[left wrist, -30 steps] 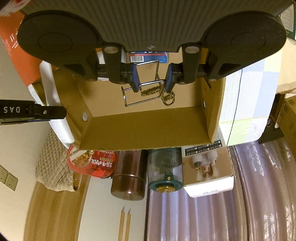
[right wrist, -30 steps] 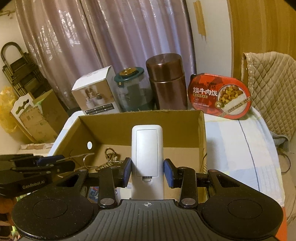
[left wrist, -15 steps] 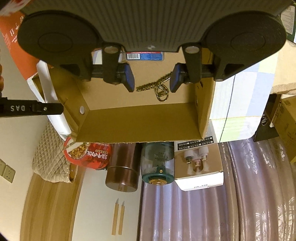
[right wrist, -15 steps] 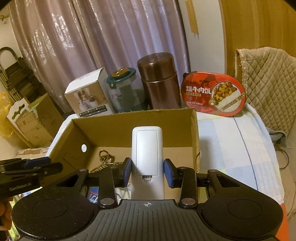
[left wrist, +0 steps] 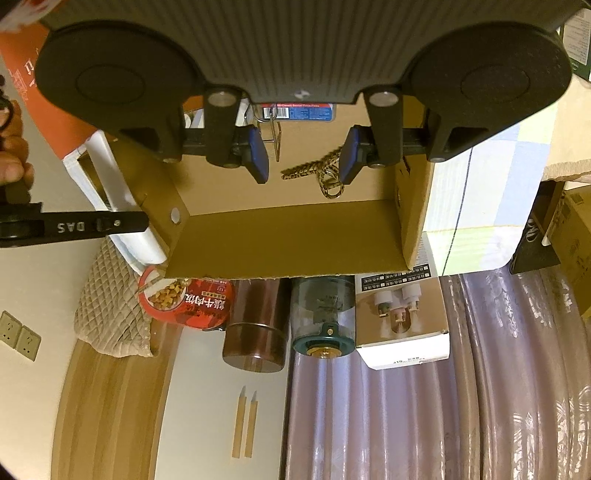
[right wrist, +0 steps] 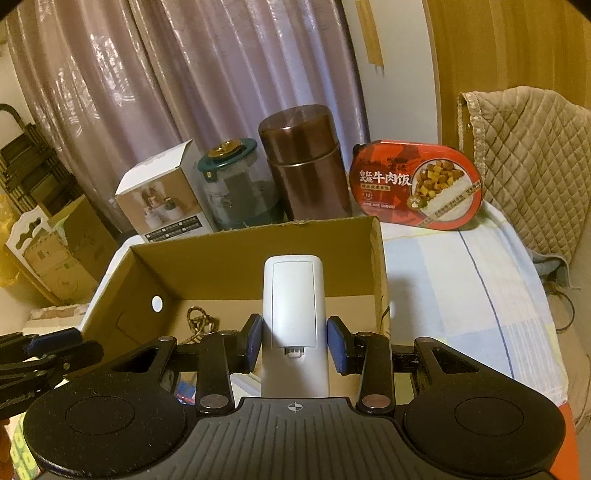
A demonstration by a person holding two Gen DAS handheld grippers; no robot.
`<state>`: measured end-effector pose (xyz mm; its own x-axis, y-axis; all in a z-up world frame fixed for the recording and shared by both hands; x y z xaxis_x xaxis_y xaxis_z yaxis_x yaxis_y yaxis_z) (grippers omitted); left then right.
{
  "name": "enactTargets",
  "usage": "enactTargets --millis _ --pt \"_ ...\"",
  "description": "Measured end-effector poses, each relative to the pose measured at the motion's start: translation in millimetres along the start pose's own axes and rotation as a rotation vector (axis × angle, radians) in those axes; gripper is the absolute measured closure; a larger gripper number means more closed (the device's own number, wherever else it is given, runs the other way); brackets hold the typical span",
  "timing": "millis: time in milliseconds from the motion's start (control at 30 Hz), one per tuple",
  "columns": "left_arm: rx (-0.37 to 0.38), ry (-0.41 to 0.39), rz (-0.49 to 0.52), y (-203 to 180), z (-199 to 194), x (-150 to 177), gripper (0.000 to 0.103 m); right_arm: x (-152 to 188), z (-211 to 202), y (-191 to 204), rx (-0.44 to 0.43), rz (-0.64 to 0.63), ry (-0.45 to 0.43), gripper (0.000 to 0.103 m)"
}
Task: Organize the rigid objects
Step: 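Lower both items into the box and open both tools to release them, then move both tools back over the remaining items on the mat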
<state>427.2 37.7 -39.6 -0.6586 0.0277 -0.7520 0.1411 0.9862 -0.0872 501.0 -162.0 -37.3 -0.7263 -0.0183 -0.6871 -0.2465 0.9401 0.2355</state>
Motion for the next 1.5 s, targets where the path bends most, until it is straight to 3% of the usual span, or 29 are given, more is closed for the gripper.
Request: enactTargets --millis 133,200,300,500,633,1000,1200,1500 --pt "-0.002 -0.022 -0.012 0.0 -11.3 -0.1 0.067 -0.9 -0.7 -1.3 -0.002 -0.012 -0.032 0.065" --pt "-0.002 -0.040 -0.015 -0.7 -18.5 -0.3 0.067 -1.4 -6.2 -3.2 0.005 -0.008 -0.051 0.051" --pt "-0.012 -0.077 -0.021 -1.3 -31.1 1.1 0.065 -1.5 -19.7 -6.5 0.003 0.007 -0.081 0.047" --pt "-0.032 -0.172 -0.046 -4.1 -69.8 13.3 0.042 13.8 -65.5 -12.2 -0.007 0.031 -0.147 0.043" --pt "-0.013 -0.213 -0.064 -10.1 -100.4 28.9 0.034 40.9 -99.4 -15.1 -0.010 0.048 -0.163 0.041" --pt "-0.055 -0.198 -0.047 -23.4 -167.5 92.7 0.030 149.8 -166.1 -4.6 0.034 -0.009 -0.114 0.038" --pt "-0.055 -0.133 -0.158 -19.3 -194.2 135.4 0.021 192.9 -197.2 6.2 0.004 0.029 -0.098 0.037" --pt "-0.198 -0.085 -0.253 -14.7 -228.6 198.9 0.016 237.4 -237.4 14.4 0.013 0.004 -0.099 0.033"
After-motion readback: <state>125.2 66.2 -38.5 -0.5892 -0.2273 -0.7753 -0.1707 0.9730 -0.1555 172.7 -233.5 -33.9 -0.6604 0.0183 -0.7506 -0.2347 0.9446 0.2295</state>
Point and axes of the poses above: each gripper's, at about its wrist camera, not at the fingertips, and z roughly the way its jaws point, y to its left, x to its underside, the point moved 8 cm from there along z, roughly the way its jaws point, and after that the axes turned 3 degrees about x, right-handed, at the moved point
